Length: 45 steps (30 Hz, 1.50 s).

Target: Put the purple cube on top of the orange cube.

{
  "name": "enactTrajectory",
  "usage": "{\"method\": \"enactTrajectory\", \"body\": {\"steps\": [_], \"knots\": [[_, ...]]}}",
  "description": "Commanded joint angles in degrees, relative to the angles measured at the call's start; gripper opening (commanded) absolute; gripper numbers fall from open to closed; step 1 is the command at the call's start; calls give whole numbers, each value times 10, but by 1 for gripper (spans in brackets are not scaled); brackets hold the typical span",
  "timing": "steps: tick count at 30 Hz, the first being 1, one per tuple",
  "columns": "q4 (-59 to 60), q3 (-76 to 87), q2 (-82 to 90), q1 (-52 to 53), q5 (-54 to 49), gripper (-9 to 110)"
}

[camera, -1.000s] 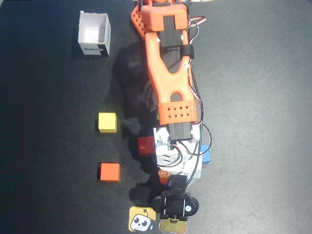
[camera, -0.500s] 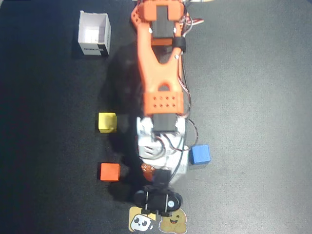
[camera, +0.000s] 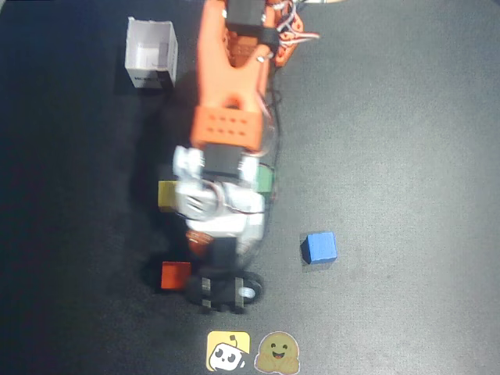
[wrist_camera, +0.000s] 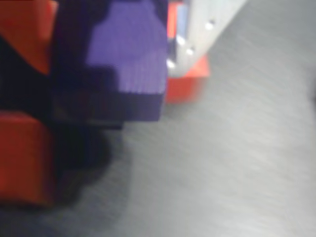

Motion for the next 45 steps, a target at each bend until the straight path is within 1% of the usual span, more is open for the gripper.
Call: {"method": "enactTrajectory", "body": {"steps": [1, 8, 15, 23, 28, 35, 45], "knots": [[19, -6, 45, 27, -17, 8], [55, -12, 47, 79, -16, 8], [52, -34, 43, 103, 8, 8], [-3, -34, 25, 99, 54, 8], [-39, -45, 4, 88, 59, 8], [-40, -100, -42, 69, 61, 8], [-49, -133, -92, 60, 62, 8]]}}
